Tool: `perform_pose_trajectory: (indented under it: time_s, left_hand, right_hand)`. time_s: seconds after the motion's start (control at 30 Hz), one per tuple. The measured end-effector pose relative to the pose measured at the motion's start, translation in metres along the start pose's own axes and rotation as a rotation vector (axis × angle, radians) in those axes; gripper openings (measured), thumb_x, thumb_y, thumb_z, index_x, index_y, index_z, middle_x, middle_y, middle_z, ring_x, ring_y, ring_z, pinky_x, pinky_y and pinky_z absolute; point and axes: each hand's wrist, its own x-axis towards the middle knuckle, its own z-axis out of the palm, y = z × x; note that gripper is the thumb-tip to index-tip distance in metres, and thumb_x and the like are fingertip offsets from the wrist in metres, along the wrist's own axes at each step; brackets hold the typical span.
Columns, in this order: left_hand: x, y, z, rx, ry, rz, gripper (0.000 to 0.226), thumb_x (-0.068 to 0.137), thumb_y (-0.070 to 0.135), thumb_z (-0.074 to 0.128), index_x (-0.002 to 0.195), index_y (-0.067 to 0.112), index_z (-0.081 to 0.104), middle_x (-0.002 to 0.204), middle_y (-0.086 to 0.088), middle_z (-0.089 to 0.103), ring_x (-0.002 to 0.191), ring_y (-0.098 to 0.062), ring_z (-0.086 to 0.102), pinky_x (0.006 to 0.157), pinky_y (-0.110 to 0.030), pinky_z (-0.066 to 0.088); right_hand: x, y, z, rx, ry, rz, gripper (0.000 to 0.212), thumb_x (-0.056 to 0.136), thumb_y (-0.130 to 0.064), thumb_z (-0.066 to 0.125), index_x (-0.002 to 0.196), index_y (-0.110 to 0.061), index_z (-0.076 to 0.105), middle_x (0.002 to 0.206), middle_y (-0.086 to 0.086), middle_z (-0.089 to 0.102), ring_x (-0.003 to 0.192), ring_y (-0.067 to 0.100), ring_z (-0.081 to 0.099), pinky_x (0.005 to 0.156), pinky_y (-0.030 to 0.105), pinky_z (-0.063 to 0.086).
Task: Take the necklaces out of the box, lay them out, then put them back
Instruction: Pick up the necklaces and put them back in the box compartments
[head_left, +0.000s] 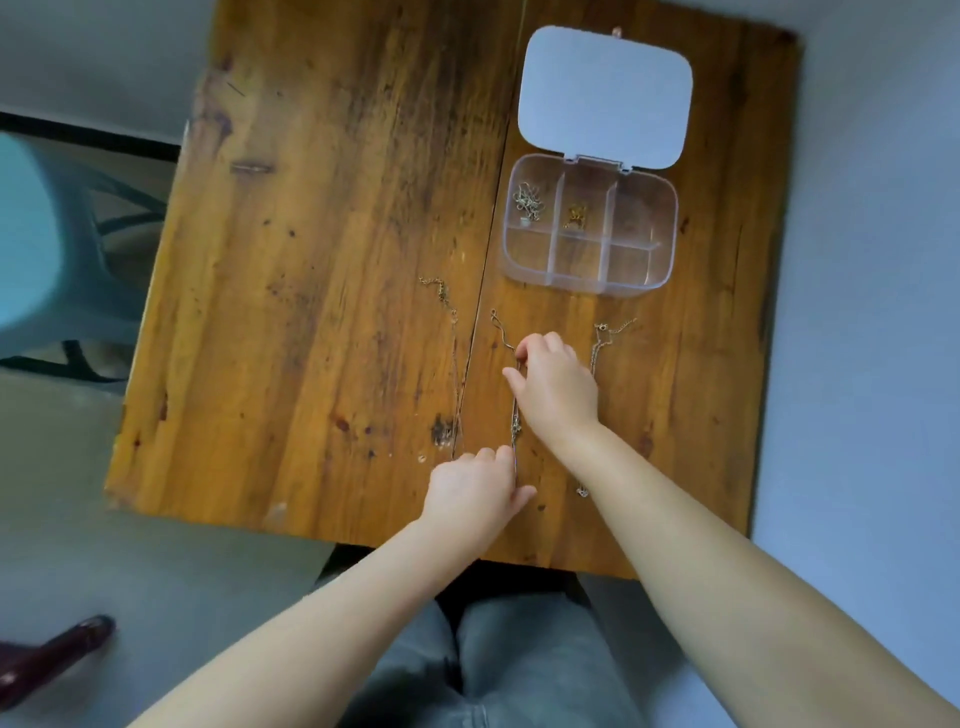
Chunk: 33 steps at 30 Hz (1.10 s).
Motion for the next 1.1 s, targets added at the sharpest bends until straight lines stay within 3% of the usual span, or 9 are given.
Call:
perform_pose_trajectory:
  time_s: [0.2, 0.3, 0.37, 0.5, 0.6, 0.7, 0.9, 0.97, 1.1]
  left_hand:
    - [0.005, 0.002, 0.017, 0.161, -0.027, 0.001, 0.015, 0.094, 0.024, 0.049, 0.097, 0.009, 0.049, 0.081, -0.002, 0.054, 0.065, -0.024, 0.058, 0.045, -0.028, 0.03]
    - [0.01, 0.003, 0.01, 0.145, -0.066, -0.008, 0.012, 0.095, 0.015, 0.04, 0.091, 0.009, 0.049, 0.073, 0.0, 0.049, 0.059, -0.023, 0.054, 0.044, -0.027, 0.033]
    - [0.013, 0.004, -0.001, 0.066, -0.096, 0.01, 0.016, 0.095, 0.022, 0.038, 0.087, 0.011, 0.047, 0.072, 0.0, 0.05, 0.062, -0.022, 0.055, 0.05, -0.029, 0.041]
    - [0.01, 0.001, -0.039, -0.184, 0.288, 0.16, 0.016, 0.087, 0.03, 0.046, 0.086, 0.017, 0.055, 0.071, 0.005, 0.058, 0.06, -0.016, 0.056, 0.049, -0.024, 0.042]
    - [0.019, -0.009, -0.08, -0.415, 0.549, 0.09, 0.016, 0.085, 0.026, 0.051, 0.071, 0.02, 0.047, 0.059, 0.007, 0.051, 0.053, -0.017, 0.046, 0.043, -0.022, 0.03]
    - [0.044, -0.026, -0.114, -0.597, 0.602, -0.043, 0.02, 0.086, 0.024, 0.049, 0.069, 0.016, 0.044, 0.057, 0.005, 0.047, 0.057, -0.021, 0.043, 0.051, -0.031, 0.035]
    - [0.086, -0.049, -0.141, -0.714, 0.634, -0.106, 0.019, 0.086, 0.021, 0.045, 0.071, 0.01, 0.048, 0.06, 0.007, 0.046, 0.056, -0.008, 0.04, 0.053, -0.028, 0.035]
    - [0.098, -0.047, -0.139, -0.669, 0.596, -0.082, 0.019, 0.087, 0.022, 0.046, 0.071, 0.014, 0.048, 0.06, 0.009, 0.047, 0.056, -0.008, 0.041, 0.051, -0.027, 0.035]
    - [0.124, -0.031, -0.132, -0.482, 0.538, 0.005, 0.016, 0.09, 0.027, 0.049, 0.079, 0.018, 0.056, 0.074, 0.004, 0.053, 0.069, -0.017, 0.049, 0.054, -0.028, 0.034]
  right_hand:
    - [0.0, -0.001, 0.003, -0.107, -0.044, -0.065, 0.021, 0.098, -0.02, 0.043, 0.103, -0.006, 0.057, 0.106, 0.012, 0.061, 0.099, 0.031, 0.055, 0.074, 0.037, 0.041]
    - [-0.007, 0.003, -0.002, 0.101, -0.047, 0.016, 0.018, 0.096, -0.019, 0.045, 0.096, -0.006, 0.057, 0.099, 0.01, 0.059, 0.087, 0.026, 0.056, 0.06, 0.028, 0.038]
    - [-0.013, 0.009, -0.009, 0.329, -0.033, 0.069, 0.014, 0.095, -0.017, 0.046, 0.097, -0.008, 0.057, 0.101, 0.007, 0.058, 0.086, 0.021, 0.056, 0.063, 0.023, 0.041]
    - [-0.026, 0.011, -0.029, 0.645, -0.202, -0.043, 0.022, 0.098, -0.018, 0.043, 0.106, -0.015, 0.063, 0.108, -0.002, 0.063, 0.1, 0.01, 0.057, 0.086, 0.021, 0.042]
    - [-0.029, 0.008, -0.042, 0.875, -0.358, 0.008, 0.036, 0.101, -0.03, 0.038, 0.083, -0.016, 0.065, 0.076, -0.001, 0.067, 0.073, 0.004, 0.062, 0.078, 0.017, 0.045]
    - [-0.02, 0.011, -0.06, 0.931, -0.252, 0.009, 0.033, 0.097, -0.029, 0.048, 0.071, -0.014, 0.061, 0.058, -0.005, 0.061, 0.059, 0.004, 0.057, 0.068, 0.011, 0.045]
    - [0.013, 0.025, -0.094, 1.394, 0.003, 0.218, 0.033, 0.099, -0.023, 0.045, 0.067, -0.015, 0.053, 0.098, 0.003, 0.068, 0.107, 0.018, 0.063, 0.097, 0.034, 0.047]
    - [0.029, 0.023, -0.103, 1.545, 0.049, 0.218, 0.033, 0.099, -0.02, 0.044, 0.068, -0.014, 0.051, 0.106, 0.008, 0.067, 0.11, 0.02, 0.063, 0.099, 0.035, 0.046]
    - [0.067, 0.005, -0.098, 1.24, -0.005, 0.21, 0.024, 0.096, -0.015, 0.046, 0.08, -0.014, 0.064, 0.1, 0.006, 0.069, 0.104, 0.018, 0.065, 0.099, 0.036, 0.049]
